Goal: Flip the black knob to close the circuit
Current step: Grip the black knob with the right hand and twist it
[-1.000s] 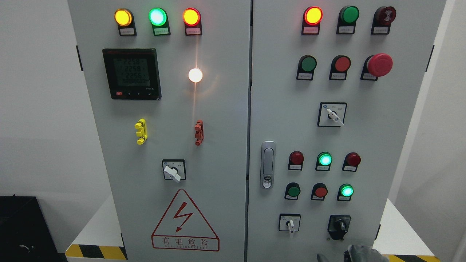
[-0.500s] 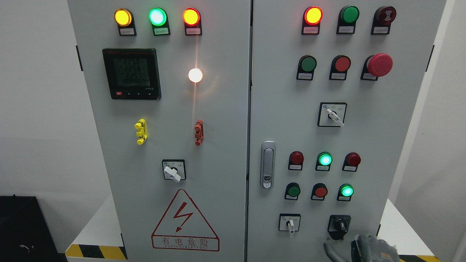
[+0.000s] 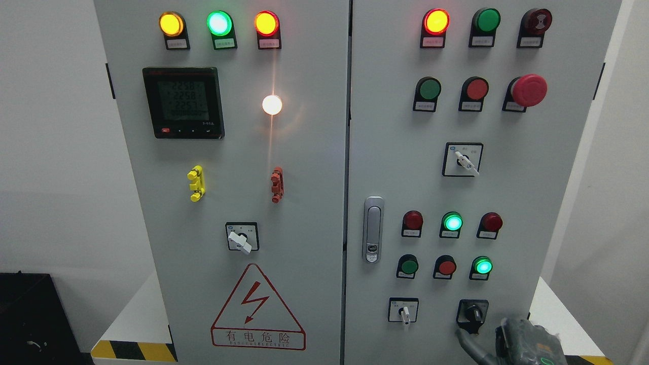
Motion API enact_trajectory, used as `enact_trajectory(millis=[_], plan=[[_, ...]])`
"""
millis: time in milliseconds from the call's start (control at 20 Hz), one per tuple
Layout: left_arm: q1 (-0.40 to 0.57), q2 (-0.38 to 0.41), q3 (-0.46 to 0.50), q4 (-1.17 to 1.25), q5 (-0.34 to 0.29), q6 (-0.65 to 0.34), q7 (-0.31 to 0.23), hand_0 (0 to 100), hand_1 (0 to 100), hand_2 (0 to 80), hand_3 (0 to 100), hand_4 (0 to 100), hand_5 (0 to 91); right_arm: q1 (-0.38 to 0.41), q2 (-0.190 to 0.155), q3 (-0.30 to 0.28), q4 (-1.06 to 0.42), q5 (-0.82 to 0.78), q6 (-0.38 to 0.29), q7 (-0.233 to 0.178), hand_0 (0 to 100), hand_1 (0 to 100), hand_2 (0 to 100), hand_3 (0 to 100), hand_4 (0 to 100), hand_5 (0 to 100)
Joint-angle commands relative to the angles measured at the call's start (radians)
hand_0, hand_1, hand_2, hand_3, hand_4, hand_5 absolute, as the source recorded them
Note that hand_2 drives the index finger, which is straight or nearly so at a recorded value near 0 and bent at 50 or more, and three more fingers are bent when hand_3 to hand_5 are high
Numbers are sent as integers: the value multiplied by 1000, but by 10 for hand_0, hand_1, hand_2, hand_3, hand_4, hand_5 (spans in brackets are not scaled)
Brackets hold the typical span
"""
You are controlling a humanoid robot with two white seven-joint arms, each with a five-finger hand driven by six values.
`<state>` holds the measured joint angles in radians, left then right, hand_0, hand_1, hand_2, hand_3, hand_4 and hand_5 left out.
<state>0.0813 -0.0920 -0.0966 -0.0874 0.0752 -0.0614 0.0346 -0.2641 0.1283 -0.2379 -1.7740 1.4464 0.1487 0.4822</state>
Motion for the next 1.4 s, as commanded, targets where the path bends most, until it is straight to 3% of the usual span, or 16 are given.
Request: enact_trajectory(millis=[0,1350], plan=[[0,0,0,0,0,0,1,120,556,0,0,0,0,-9,2,-8,18,9,0,-10,0,0,945,1000,986,989],[0,0,0,0,0,0,1,120,556,0,0,0,0,-29,4,-81,51,20,-35,-30,0,0,929,1000,975,983]])
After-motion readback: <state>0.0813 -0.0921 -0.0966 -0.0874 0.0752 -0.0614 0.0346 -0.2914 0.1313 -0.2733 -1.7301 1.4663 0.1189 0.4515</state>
